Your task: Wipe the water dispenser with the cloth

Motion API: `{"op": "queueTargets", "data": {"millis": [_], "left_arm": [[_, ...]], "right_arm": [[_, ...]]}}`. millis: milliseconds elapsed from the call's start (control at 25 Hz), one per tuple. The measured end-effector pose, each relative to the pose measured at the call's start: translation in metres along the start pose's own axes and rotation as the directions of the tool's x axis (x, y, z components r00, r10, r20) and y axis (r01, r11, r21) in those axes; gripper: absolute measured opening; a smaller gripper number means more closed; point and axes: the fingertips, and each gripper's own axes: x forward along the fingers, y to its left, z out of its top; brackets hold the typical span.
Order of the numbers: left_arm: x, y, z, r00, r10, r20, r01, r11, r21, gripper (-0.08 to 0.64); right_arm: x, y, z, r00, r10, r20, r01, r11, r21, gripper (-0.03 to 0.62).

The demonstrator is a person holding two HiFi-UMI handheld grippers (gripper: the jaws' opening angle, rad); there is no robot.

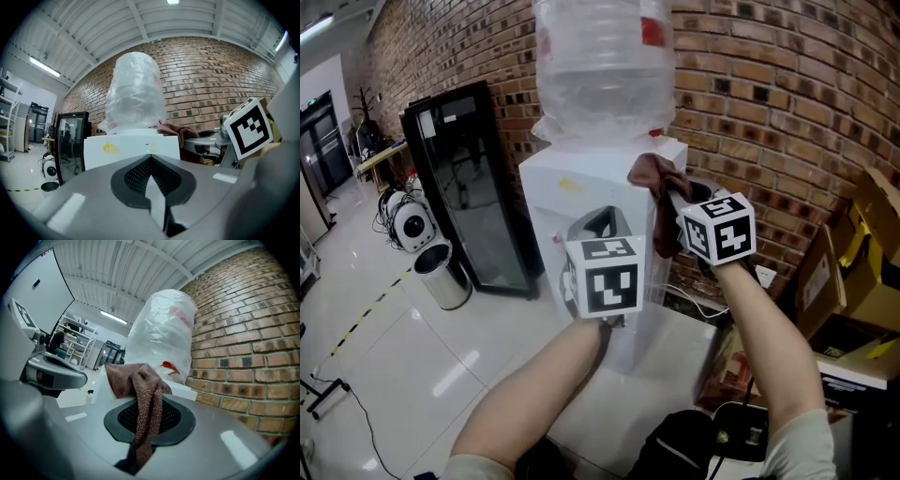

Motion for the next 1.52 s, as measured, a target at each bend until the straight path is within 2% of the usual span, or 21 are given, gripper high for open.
{"op": "queueTargets", "data": {"millis": [320, 640, 840, 1120, 1320, 1520], "left_arm": [[-0.003, -0.014, -0.040, 0.999, -0.025, -0.040, 0.025, 1.000, 0.004, 0.000], [-0.004, -0.029, -0.099, 0.994, -0.054, -0.098, 0.055, 0.998, 0.010, 0.000], [-0.006, -0.034, -0.132, 0.993, -0.058, -0.105, 0.059, 0.998, 0.012, 0.000], [-0.008, -0.034, -0.186, 0.988, -0.076, -0.132, 0.081, 0.996, 0.039, 0.000], [-0.002, -0.037, -0.224, 0.981, -0.093, -0.168, 0.100, 0.995, 0.032, 0.000], [0.002, -0.041, -0.250, 0.985, -0.094, -0.147, 0.099, 0.995, 0.025, 0.000]], "right_arm": [[0.003, 0.024, -0.064, 0.998, 0.045, -0.054, -0.042, 0.997, 0.060, 0.052], [0.003, 0.041, -0.108, 0.995, 0.058, -0.084, -0.053, 0.996, 0.067, 0.052], [0.002, 0.055, -0.149, 0.990, 0.075, -0.121, -0.066, 0.995, 0.077, 0.052], [0.004, 0.071, -0.209, 0.982, 0.060, -0.181, -0.040, 0.993, 0.113, 0.052], [0.007, 0.077, -0.241, 0.977, 0.045, -0.209, -0.017, 0.991, 0.131, 0.052], [0.005, 0.088, -0.286, 0.959, 0.074, -0.275, -0.031, 0.987, 0.157, 0.052]]}}
